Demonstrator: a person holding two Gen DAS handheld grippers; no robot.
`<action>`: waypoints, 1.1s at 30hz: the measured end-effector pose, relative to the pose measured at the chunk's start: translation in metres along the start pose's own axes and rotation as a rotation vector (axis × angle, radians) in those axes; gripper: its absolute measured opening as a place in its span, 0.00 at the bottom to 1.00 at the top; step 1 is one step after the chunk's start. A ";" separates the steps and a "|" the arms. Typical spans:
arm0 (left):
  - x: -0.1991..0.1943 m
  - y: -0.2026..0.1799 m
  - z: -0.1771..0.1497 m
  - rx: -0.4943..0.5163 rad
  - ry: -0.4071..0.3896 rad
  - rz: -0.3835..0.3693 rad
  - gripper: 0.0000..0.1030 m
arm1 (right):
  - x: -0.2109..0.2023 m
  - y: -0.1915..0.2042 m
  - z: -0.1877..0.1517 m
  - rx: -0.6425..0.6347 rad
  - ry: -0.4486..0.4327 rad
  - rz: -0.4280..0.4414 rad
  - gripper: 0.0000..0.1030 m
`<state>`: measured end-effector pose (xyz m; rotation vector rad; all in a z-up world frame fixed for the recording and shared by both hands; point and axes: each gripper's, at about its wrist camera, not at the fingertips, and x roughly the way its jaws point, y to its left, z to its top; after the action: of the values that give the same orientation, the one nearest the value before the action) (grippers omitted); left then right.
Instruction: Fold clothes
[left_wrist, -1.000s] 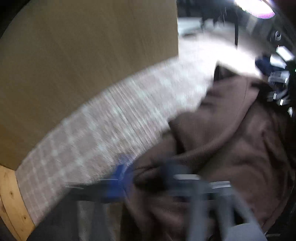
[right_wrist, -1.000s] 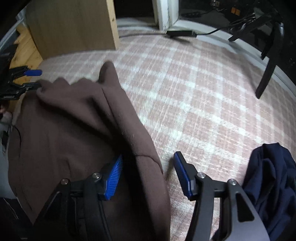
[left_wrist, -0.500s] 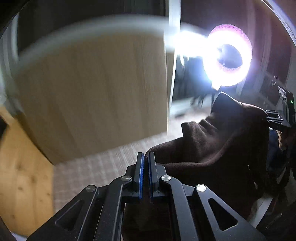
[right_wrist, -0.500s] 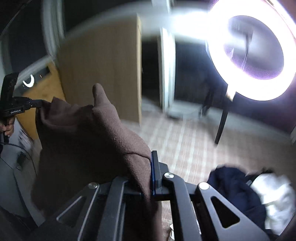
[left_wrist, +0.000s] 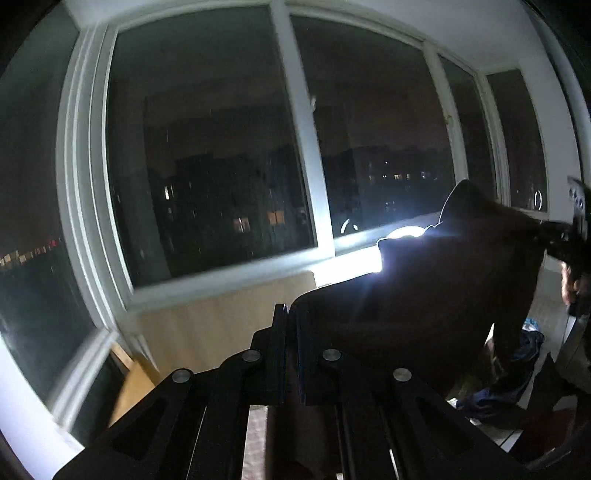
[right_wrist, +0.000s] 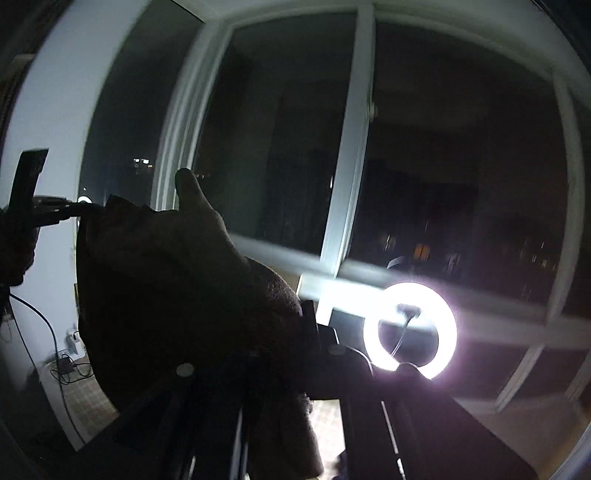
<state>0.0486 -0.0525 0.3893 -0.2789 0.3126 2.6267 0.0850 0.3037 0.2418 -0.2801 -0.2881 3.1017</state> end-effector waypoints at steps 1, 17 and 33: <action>-0.012 -0.002 0.002 0.004 -0.011 0.004 0.04 | -0.013 0.003 0.007 -0.008 -0.018 -0.005 0.05; 0.077 -0.005 -0.016 0.034 0.153 0.032 0.04 | 0.040 -0.020 0.001 0.034 0.120 0.026 0.05; 0.439 -0.017 -0.267 -0.045 0.827 0.086 0.09 | 0.368 -0.063 -0.292 0.019 0.957 -0.131 0.29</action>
<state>-0.2853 0.0812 0.0220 -1.3913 0.5326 2.4654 -0.2251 0.4296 -0.0938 -1.5551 -0.2196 2.4589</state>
